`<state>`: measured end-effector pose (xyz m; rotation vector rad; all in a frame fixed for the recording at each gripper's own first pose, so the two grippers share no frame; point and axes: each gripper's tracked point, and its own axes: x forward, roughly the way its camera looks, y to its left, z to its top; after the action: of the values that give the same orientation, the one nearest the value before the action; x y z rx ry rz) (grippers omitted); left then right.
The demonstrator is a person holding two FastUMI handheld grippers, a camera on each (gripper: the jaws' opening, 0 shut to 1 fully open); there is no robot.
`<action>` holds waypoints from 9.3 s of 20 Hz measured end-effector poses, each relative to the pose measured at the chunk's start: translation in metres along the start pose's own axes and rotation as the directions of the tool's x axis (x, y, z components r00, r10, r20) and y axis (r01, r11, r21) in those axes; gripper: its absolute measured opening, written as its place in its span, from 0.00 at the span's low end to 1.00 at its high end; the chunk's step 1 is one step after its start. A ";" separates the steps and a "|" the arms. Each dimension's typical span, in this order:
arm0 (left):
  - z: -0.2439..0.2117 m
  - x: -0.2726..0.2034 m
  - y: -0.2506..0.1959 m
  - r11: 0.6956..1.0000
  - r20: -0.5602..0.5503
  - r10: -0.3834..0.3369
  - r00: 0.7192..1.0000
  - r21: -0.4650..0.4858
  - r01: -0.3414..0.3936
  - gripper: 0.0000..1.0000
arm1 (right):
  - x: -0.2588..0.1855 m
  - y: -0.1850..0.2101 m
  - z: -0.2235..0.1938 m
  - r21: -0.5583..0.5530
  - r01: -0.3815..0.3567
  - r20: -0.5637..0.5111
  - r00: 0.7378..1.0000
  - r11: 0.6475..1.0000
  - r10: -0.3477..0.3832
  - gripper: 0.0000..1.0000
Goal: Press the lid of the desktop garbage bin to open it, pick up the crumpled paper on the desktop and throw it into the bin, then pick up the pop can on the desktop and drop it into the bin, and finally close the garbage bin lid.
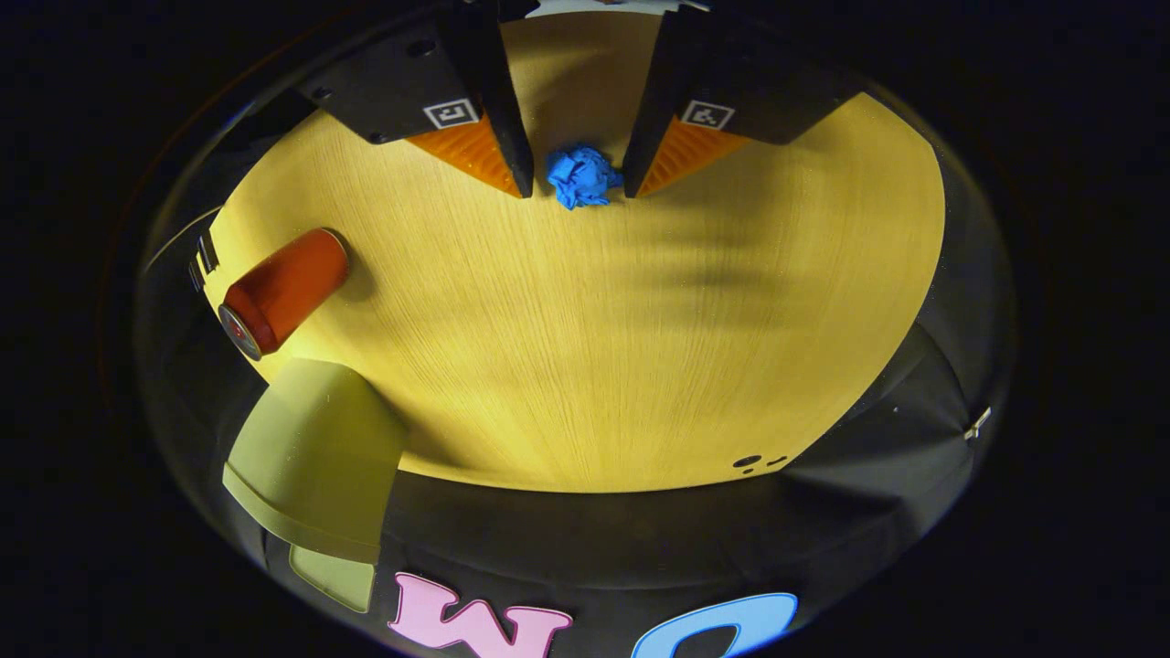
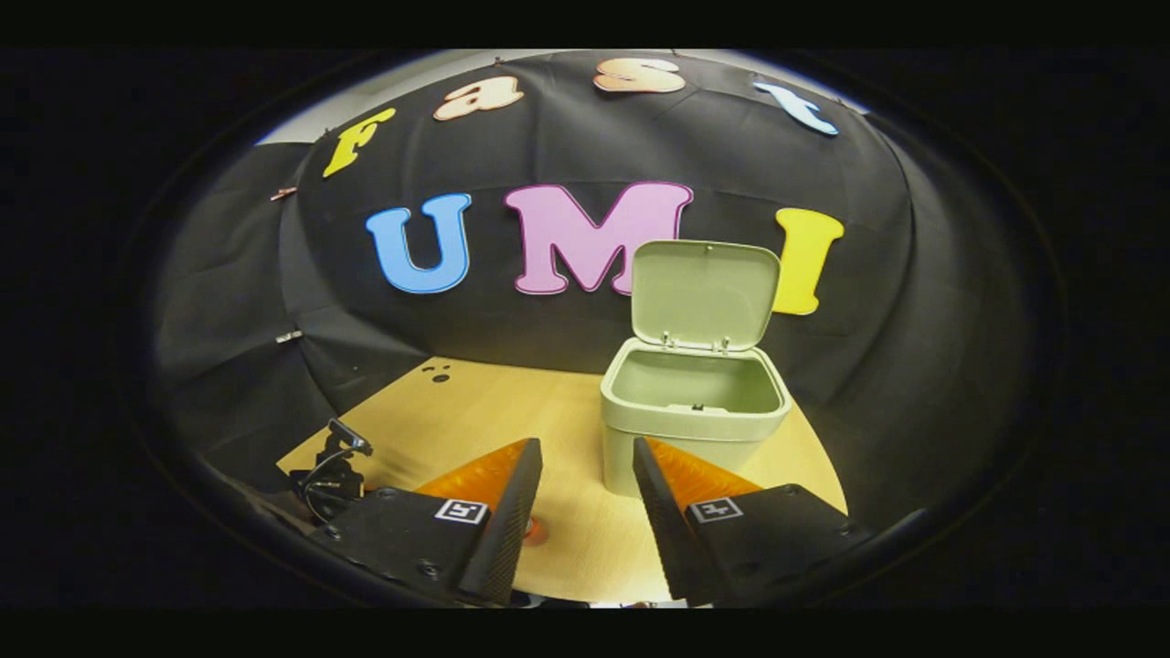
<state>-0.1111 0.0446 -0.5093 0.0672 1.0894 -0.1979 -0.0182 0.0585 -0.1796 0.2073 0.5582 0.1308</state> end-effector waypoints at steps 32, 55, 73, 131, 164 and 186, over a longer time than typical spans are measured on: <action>0.383 -0.173 -0.136 0.936 0.639 -0.348 0.686 0.202 0.287 0.38 | 0.010 0.006 -0.060 0.039 -0.040 -0.113 0.993 0.998 0.044 0.74; 0.397 -0.079 -0.333 0.801 0.398 -0.577 0.713 0.448 0.398 0.38 | -0.037 -0.035 -0.075 0.081 0.119 -0.104 0.988 0.990 -0.111 0.74; 0.393 -0.082 -0.306 0.831 0.424 -0.531 0.734 0.431 0.352 0.96 | -0.034 -0.033 -0.081 0.068 0.114 -0.124 0.987 0.991 -0.105 0.70; 0.229 -0.211 0.016 0.987 0.526 0.147 0.838 -0.128 -0.093 0.96 | 0.092 0.091 -0.237 -0.087 -0.398 -0.533 0.793 0.913 0.295 0.83; 0.248 -0.197 -0.033 0.999 0.530 0.026 0.848 -0.037 -0.008 0.96 | 0.087 -0.020 0.066 -0.004 -0.190 0.046 0.981 0.982 0.190 0.83; 0.238 -0.192 -0.030 0.997 0.509 0.054 0.859 -0.070 -0.021 0.97 | 0.160 -0.104 0.008 0.105 0.045 -0.136 0.990 0.993 -0.030 0.84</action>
<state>0.0050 0.0032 -0.2279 -0.0211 0.5585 -0.1346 0.1272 -0.0150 -0.2783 0.2947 0.7039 0.0782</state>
